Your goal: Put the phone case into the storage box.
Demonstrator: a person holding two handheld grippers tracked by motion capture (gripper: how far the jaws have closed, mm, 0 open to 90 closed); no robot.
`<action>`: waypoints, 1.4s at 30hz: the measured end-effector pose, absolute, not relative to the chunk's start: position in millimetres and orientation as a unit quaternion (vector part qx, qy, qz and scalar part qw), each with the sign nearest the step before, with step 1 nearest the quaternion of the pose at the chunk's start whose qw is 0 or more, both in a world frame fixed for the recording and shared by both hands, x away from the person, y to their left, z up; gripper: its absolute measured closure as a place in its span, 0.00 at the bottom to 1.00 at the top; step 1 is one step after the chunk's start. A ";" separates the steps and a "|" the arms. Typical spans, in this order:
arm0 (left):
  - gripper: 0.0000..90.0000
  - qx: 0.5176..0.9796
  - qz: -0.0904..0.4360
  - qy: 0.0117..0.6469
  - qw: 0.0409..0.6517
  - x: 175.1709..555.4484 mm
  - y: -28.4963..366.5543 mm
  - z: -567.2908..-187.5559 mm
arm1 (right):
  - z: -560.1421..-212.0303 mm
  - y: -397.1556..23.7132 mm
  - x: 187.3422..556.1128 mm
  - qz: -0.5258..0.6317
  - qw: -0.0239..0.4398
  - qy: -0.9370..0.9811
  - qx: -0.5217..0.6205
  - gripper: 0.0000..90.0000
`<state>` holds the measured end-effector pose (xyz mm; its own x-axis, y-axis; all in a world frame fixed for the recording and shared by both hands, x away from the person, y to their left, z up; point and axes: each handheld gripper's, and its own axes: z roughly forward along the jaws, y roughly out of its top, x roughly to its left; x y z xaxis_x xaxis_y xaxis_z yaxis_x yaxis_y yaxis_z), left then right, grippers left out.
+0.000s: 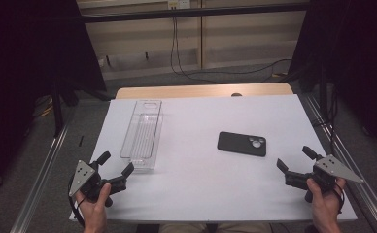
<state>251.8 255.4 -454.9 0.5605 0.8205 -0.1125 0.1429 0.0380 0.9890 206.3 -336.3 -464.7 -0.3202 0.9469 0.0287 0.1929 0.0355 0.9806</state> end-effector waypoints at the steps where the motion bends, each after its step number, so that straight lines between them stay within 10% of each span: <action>1: 0.03 0.639 0.280 0.379 0.608 251.3 256.9 -454.8 | -464.8 -336.2 206.4 0.522 0.360 0.622 0.460 0.00; 42: 0.03 0.645 0.277 0.376 0.605 249.4 256.1 -454.3 | -461.9 -309.0 229.9 0.545 0.320 0.652 0.419 0.00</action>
